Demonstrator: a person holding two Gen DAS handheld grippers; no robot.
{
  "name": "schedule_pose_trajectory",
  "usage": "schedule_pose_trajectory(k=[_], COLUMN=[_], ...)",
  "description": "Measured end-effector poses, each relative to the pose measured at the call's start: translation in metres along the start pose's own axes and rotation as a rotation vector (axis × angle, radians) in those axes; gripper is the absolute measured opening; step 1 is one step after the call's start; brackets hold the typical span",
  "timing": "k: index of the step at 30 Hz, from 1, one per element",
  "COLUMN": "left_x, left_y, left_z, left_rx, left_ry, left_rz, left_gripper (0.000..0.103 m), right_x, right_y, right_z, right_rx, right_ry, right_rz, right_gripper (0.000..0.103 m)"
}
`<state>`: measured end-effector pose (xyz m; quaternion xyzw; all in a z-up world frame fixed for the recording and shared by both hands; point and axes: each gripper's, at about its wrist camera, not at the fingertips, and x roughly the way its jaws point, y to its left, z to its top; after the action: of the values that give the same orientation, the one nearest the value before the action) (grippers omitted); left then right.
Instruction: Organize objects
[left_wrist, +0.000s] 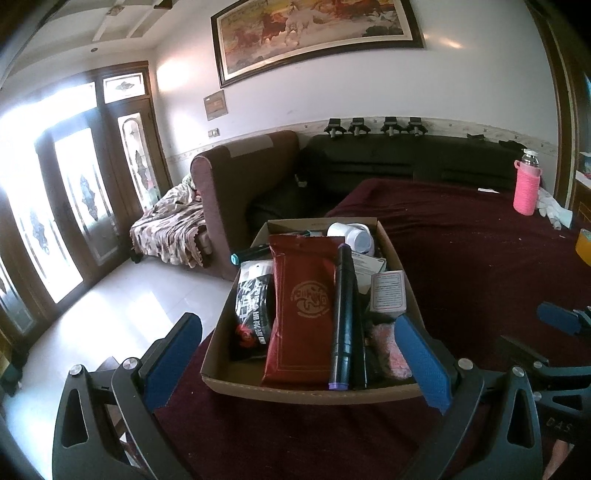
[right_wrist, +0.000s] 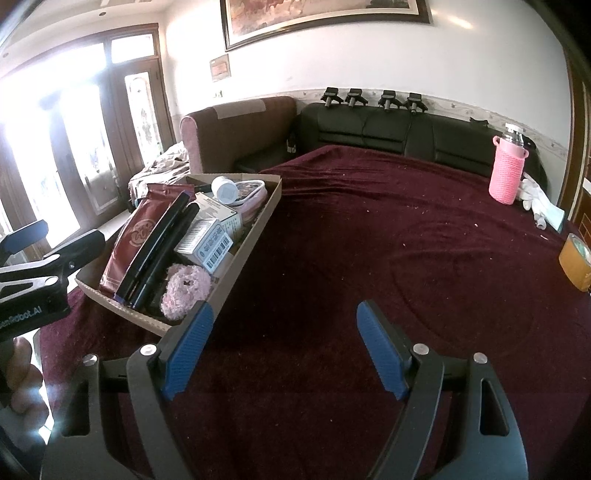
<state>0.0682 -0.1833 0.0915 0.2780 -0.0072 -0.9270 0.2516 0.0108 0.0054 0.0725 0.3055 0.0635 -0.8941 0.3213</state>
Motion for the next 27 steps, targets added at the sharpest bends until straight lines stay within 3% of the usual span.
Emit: schedule_pose_trajectory(k=[27], left_x=[0.0018], left_y=[0.0031], left_z=[-0.0060], left_rx=[-0.003], left_ry=[0.019], left_rz=[-0.041], left_gripper=[0.102], right_x=[0.0007], right_y=[0.0015], right_z=[-0.0004], right_rx=[0.001], right_ry=[0.005], right_rz=[-0.002], right_gripper=[0.081])
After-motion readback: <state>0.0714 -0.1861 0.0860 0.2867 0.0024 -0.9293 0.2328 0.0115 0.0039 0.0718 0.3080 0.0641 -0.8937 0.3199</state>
